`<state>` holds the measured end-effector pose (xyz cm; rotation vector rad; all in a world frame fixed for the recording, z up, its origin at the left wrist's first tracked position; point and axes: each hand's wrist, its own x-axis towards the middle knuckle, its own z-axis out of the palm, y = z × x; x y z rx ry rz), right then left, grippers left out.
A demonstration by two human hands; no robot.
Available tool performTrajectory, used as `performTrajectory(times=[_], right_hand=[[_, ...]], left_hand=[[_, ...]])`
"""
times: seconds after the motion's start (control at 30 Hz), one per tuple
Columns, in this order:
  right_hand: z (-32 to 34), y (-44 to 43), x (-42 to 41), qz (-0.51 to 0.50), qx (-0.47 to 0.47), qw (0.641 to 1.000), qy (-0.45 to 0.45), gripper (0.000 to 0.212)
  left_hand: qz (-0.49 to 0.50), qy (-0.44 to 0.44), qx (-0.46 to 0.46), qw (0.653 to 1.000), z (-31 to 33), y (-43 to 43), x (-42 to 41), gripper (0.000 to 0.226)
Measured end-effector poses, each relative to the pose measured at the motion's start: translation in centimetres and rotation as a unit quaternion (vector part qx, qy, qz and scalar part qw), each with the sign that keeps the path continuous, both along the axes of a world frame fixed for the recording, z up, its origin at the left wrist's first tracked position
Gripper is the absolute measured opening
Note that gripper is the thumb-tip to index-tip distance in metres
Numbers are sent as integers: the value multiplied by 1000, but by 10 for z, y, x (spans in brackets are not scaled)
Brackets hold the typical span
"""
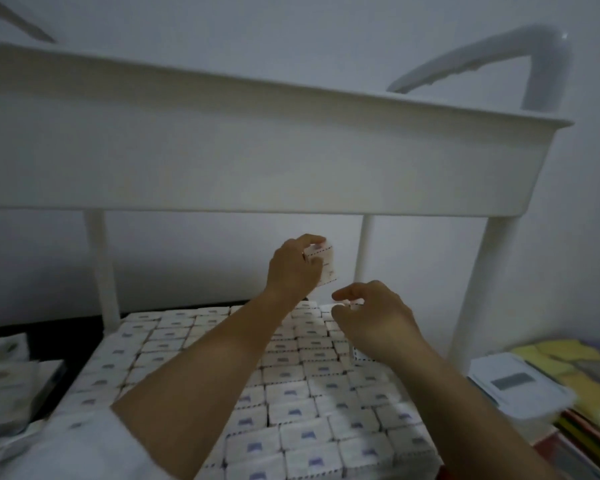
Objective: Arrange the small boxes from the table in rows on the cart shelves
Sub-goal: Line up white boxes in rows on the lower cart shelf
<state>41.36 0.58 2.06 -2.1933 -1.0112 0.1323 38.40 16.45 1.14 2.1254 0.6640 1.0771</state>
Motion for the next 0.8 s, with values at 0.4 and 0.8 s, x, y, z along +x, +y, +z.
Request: performTrajectory(times=[0.4,0.8], right_hand=[[-19,44,15,-5,-194,974,-116,34],[-20,32,9,-6,-214,964,-158,35]], left_hand=[[-13,-49,63,997,-36,11,3,34],[-74,48,73,993,-42,12,5,23]])
